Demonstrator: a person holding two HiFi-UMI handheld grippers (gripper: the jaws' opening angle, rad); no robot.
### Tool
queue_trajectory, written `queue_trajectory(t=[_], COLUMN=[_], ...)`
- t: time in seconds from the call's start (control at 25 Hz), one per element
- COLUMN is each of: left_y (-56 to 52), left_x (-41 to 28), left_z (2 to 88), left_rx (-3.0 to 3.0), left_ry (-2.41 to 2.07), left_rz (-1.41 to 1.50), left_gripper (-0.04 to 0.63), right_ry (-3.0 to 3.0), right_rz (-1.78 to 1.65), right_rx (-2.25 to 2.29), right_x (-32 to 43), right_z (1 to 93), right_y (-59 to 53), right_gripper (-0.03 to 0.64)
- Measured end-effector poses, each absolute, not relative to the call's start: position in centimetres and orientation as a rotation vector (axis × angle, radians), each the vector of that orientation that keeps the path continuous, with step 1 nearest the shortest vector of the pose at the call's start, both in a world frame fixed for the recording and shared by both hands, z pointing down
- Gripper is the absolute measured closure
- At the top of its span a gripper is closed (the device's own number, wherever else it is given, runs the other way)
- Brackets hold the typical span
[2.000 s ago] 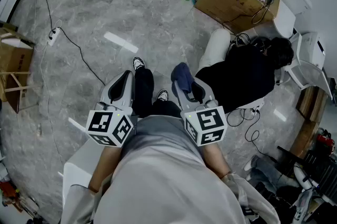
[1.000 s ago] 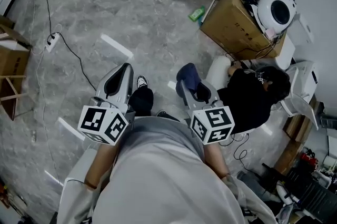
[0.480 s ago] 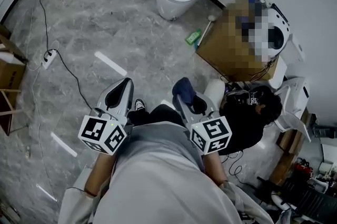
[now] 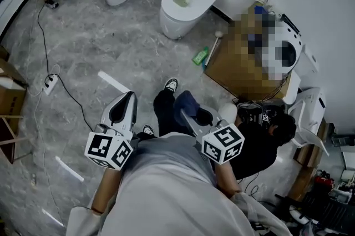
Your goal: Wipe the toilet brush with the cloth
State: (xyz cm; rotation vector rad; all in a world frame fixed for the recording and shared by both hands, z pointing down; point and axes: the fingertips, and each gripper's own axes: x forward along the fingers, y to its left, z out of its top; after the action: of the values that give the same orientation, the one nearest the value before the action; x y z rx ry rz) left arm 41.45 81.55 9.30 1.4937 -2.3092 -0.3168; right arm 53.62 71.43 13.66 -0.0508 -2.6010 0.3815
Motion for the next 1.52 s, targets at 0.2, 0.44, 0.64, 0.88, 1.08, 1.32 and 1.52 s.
queue_trajectory(t=[0.2,0.44,0.64,0.88,1.08,1.32,1.52], left_y=[74.6,62.9,52.9,44.1,39.5,36.4,33.8], left_x=[36.2,26.6,19.4,12.6,8.6,6.5,3.6], left_z=[10.3,11.3,10.9,11.4,11.7,12.4,12.2], left_rx=[1.539,1.528,1.546,1.509,1.477,1.467,1.459], left_ry=[-2.262,-2.233,-2.172,-2.13,-2.129,-2.11,-2.13], left_rz=[-0.279,-0.229,-0.197,-0.221,-0.217,-0.201,-0.13], left_gripper=[0.595,0.595,0.595,0.595,0.595,0.595,0.595], right_ry=[-2.675,-2.675,-2.667,-2.616,-2.559,-2.54,-2.572], right_rz=[0.426,0.45,0.559,0.711,0.708,0.754,0.747], right_rx=[0.019,0.069,0.1,0.121,0.122,0.16,0.158], right_x=[47.6,37.7,31.0,25.7,23.2,20.9,18.6], right_z=[14.2,15.3,15.7,17.9,18.9,18.7,17.4], right_y=[63.4,51.3,42.0,33.4,29.1,26.4,24.7], right_gripper=[0.52,0.518,0.517,0.515,0.514,0.514,0.512])
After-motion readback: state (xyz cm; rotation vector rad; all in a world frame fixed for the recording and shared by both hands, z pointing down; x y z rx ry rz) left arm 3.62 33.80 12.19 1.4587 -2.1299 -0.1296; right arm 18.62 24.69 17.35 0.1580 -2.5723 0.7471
